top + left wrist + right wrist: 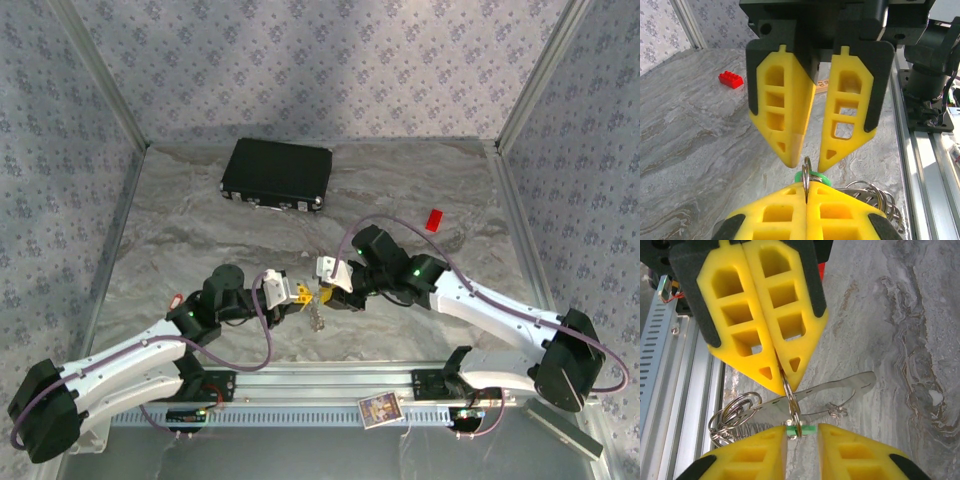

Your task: Put the keys on the keyring

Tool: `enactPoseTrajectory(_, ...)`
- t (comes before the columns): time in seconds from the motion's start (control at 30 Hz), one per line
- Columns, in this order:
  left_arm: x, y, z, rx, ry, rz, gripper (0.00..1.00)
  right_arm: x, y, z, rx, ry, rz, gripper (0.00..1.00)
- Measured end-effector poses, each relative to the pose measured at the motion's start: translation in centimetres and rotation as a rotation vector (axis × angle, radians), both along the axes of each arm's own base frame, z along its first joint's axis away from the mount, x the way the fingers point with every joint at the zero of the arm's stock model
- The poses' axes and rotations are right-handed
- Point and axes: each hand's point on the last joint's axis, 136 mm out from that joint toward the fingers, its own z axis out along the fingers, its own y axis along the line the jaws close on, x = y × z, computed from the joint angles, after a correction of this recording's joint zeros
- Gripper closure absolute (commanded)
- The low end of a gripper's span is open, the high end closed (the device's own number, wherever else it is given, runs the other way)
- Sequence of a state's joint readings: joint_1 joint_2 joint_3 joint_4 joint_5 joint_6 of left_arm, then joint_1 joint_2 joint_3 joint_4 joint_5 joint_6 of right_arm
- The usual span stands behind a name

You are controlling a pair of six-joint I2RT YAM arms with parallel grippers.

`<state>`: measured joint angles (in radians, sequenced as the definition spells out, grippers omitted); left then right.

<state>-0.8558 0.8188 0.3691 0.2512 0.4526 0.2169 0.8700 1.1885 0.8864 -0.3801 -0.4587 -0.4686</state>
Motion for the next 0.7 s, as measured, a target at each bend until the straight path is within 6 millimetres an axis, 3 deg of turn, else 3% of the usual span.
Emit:
enactPoseTrajectory(0.13,0.0,-0.1,0.3,-0.009,-0.008,-0.002,1.00,0.1,0.1,0.3,0.012,-0.008,-0.001,0.79)
enactPoseTrajectory(0.33,0.0,-0.1,0.3,-0.011,-0.010,-0.002,1.00,0.1,0.2,0.4,0.017,-0.006,-0.004,0.94)
enactPoseTrajectory(0.6,0.0,0.0,0.3,-0.027,-0.024,0.001,1.00,0.2,-0.1,-0.3,0.003,0.006,-0.012,0.96)
enactPoseTrajectory(0.7,0.0,0.0,0.1,-0.030,-0.026,0.001,1.00,0.2,0.0,-0.6,-0.001,0.014,-0.009,0.90)
